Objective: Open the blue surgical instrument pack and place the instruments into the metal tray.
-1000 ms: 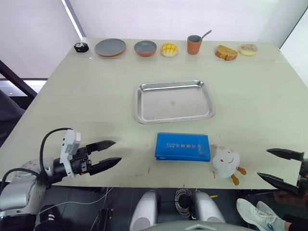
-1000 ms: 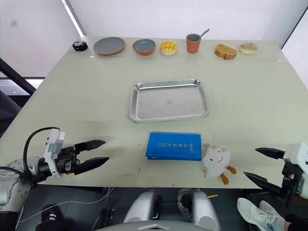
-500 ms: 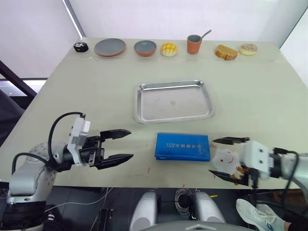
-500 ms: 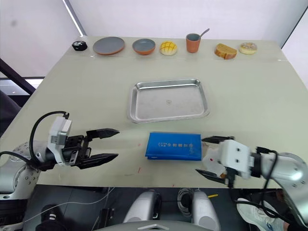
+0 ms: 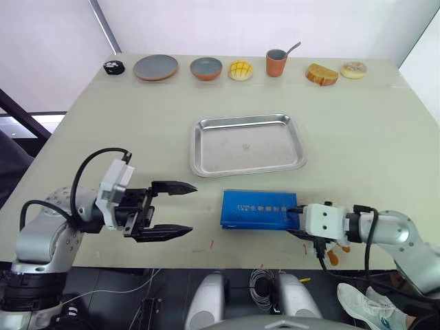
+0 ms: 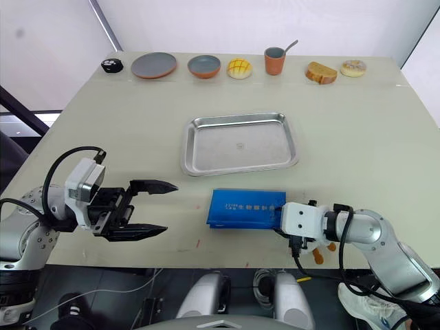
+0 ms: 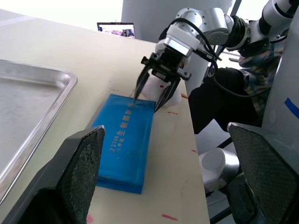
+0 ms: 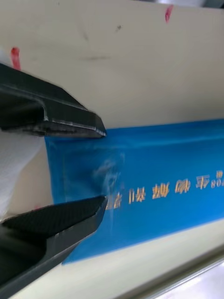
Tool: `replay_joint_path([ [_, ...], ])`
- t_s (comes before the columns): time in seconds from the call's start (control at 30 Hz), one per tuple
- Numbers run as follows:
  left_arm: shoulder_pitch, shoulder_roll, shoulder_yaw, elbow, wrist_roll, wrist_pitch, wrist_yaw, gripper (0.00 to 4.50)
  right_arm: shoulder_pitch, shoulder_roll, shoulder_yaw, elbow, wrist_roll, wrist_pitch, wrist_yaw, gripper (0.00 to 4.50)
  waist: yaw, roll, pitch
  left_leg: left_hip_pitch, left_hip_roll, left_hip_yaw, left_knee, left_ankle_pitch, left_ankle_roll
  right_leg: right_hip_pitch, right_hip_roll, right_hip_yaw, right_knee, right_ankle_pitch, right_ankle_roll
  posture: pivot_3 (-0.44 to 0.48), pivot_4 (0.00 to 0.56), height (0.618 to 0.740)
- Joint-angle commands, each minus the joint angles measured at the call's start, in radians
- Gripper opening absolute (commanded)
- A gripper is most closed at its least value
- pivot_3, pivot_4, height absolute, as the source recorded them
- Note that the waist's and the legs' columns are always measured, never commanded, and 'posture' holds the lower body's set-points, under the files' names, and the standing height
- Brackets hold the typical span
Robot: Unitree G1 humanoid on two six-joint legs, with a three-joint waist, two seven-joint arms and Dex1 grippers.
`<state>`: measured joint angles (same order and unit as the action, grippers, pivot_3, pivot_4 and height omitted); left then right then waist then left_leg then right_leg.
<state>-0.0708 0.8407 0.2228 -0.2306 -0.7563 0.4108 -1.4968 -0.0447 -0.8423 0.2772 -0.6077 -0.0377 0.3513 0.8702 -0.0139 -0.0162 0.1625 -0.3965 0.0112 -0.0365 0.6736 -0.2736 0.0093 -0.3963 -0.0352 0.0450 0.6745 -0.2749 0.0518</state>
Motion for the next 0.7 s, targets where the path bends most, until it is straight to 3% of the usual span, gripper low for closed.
replay_joint_path([
  [0.03, 0.009, 0.001, 0.004, -0.041, -0.021, 0.001, 0.005, 4.5, 0.015, -0.014, 0.009, 0.002, -0.045, -0.043, -0.014, 2.3, 0.0, 0.0, 0.0, 0.0, 0.0, 0.0, 0.0, 0.0, 0.0, 0.0, 0.0, 0.0, 0.0, 0.0, 0.0, 0.0, 0.15, 0.74],
  [0.37, 0.048, -0.01, 0.014, -0.045, -0.013, -0.021, 0.007, 4.5, 0.017, 0.021, 0.046, 0.079, -0.139, -0.132, -0.044, 2.3, -0.001, -0.001, -0.001, 0.001, 0.0, 0.0, 0.0, 0.0, 0.0, 0.0, 0.0, 0.0, 0.0, 0.0, 0.0, 0.0, 0.15, 0.74],
  [0.47, 0.044, -0.012, 0.013, -0.036, -0.009, -0.031, 0.007, 4.5, 0.014, 0.043, 0.057, 0.113, -0.16, -0.158, -0.054, 1.42, -0.001, -0.002, -0.001, 0.002, 0.0, 0.0, 0.0, 0.0, 0.0, 0.0, 0.0, 0.0, 0.001, 0.0, 0.0, 0.0, 0.15, 0.74],
  [0.57, 0.042, -0.014, 0.012, -0.029, -0.006, -0.036, 0.008, 4.5, 0.017, 0.049, 0.061, 0.138, -0.174, -0.175, -0.052, 0.07, -0.002, -0.002, -0.001, 0.002, 0.0, 0.0, 0.0, 0.0, 0.0, 0.0, 0.001, 0.0, 0.002, 0.0, 0.0, 0.0, 0.15, 0.74],
  [0.7, 0.038, -0.021, 0.011, -0.017, 0.0, -0.049, 0.012, 4.5, 0.007, 0.057, 0.057, 0.171, -0.18, -0.195, -0.053, 0.07, -0.002, -0.003, -0.002, 0.002, 0.0, 0.0, 0.0, 0.0, 0.0, 0.0, 0.001, 0.0, 0.002, 0.0, -0.001, 0.0, 0.15, 0.74],
])
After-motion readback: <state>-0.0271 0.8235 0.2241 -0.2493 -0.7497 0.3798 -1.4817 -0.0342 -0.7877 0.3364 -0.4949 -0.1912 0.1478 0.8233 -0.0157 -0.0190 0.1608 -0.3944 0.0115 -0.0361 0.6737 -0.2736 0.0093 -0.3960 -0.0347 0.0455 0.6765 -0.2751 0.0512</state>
